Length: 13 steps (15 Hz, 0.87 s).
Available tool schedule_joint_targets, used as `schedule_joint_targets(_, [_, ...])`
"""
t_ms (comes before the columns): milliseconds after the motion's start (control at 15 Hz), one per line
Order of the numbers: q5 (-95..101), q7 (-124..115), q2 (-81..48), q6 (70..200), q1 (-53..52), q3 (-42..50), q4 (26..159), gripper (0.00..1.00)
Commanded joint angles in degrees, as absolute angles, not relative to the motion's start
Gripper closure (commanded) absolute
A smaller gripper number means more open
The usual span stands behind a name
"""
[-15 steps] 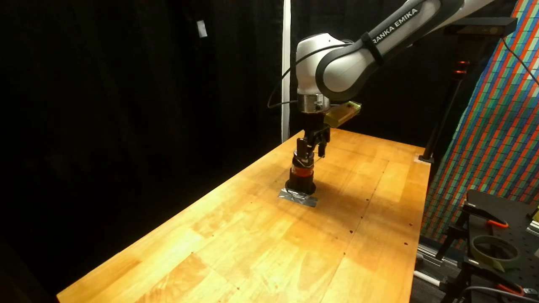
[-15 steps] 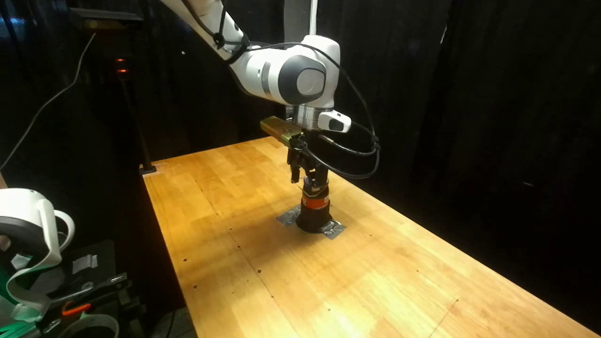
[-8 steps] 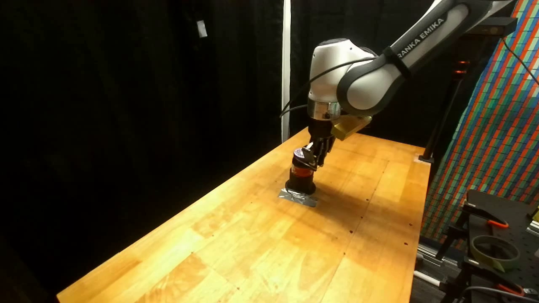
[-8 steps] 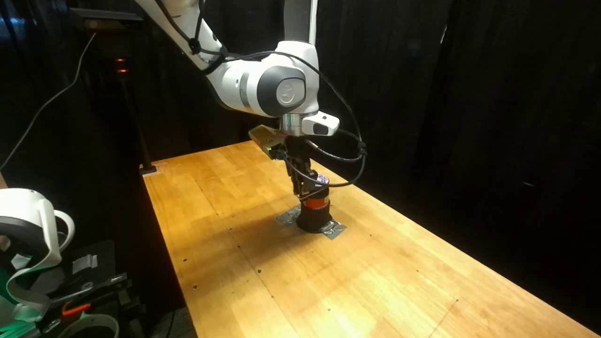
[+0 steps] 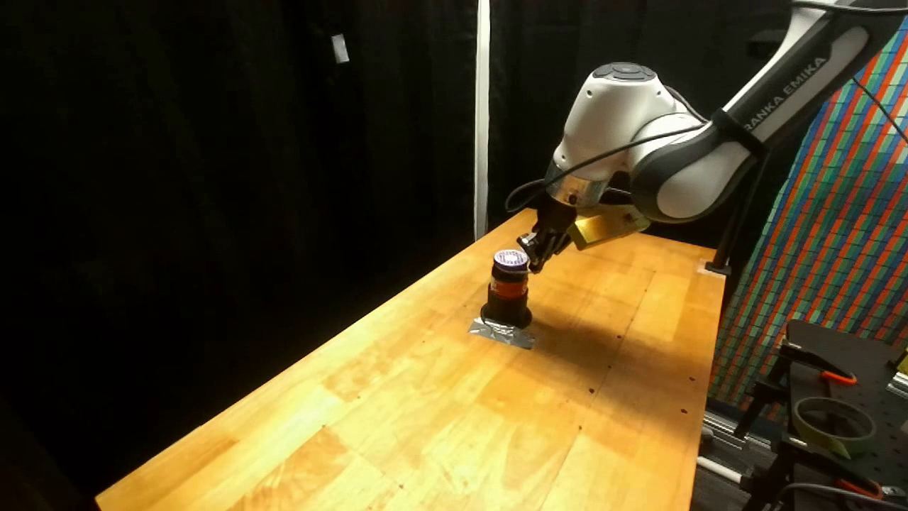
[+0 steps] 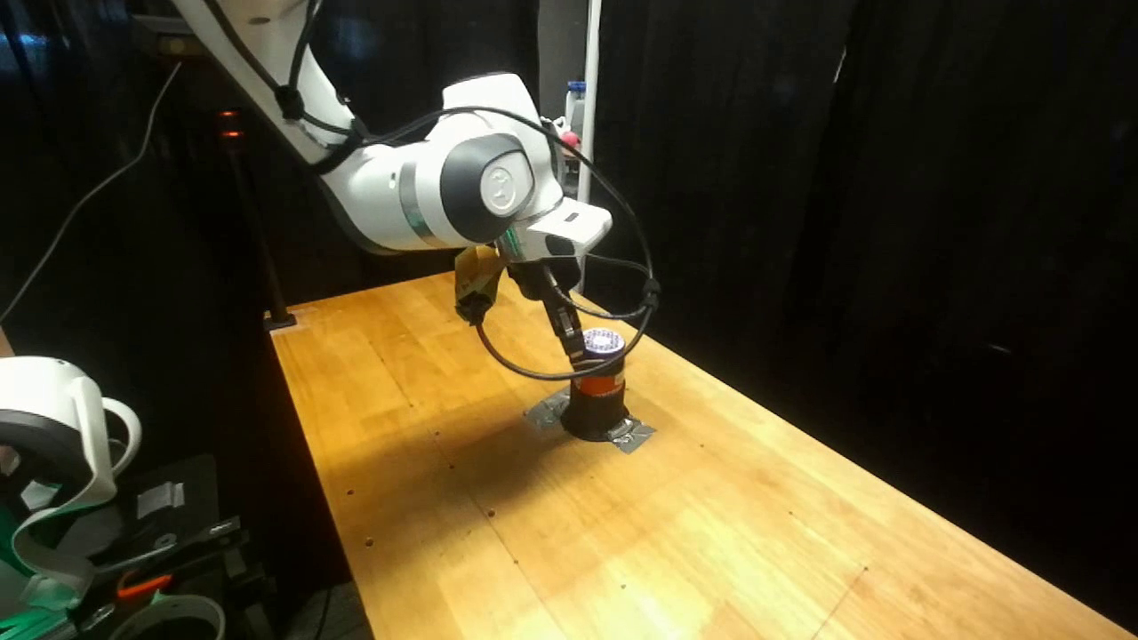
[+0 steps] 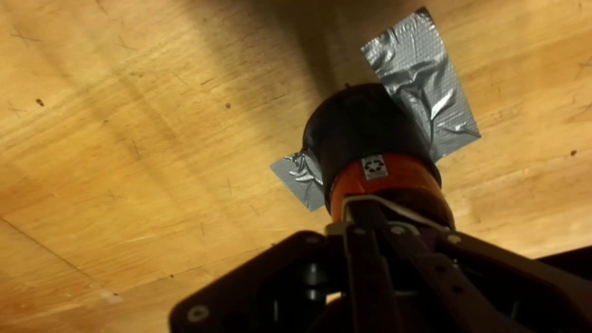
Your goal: Put a rubber band around the base of the cup
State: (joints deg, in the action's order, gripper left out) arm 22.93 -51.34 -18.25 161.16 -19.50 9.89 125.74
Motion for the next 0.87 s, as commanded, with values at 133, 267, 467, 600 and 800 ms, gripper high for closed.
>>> schedule_joint_targets(133, [41.04, -76.07, -16.82, 176.55, -38.13, 32.43, 130.7, 1.0])
schedule_joint_targets(267, [49.37, -84.94, -19.38, 179.35, -45.27, 41.04, 127.97, 1.0])
schedule_joint_targets(467, [59.63, -97.89, -22.24, 182.63, -57.99, 53.81, 127.36, 1.0])
schedule_joint_targets(600, [63.01, -101.09, -21.46, 181.09, -61.73, 55.15, 130.34, 0.79])
schedule_joint_targets(800, [59.04, -90.51, -14.74, 176.92, -56.75, 45.19, 137.87, 0.59])
